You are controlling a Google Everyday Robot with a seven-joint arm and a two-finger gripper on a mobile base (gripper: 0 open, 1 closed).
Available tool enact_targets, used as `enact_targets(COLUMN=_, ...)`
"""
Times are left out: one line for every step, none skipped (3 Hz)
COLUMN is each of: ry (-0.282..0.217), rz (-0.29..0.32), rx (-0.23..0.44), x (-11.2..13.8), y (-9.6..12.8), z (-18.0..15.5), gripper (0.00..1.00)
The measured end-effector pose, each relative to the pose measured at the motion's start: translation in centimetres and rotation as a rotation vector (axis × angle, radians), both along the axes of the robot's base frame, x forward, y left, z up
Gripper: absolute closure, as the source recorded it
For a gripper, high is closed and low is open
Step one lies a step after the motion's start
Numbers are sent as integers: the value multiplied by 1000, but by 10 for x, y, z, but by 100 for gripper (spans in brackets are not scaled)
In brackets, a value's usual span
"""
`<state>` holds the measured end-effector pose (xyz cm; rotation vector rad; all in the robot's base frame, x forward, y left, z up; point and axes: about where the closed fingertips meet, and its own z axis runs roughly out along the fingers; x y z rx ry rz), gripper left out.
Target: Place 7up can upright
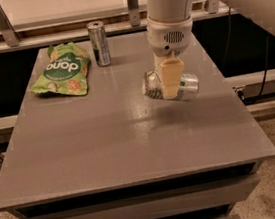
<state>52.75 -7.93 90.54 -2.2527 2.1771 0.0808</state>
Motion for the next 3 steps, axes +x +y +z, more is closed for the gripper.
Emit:
enact_targets(ry=-36, rz=0, rx=21, x=9, y=6, z=0, gripper=100)
enact_targets(ry=-48, rz=1, rx=65, x=17, y=12, z=-2, gripper=100)
enact_targets(ry=-26, rz=-43, rx=185, x=31, y=-1, z=-11, gripper=100)
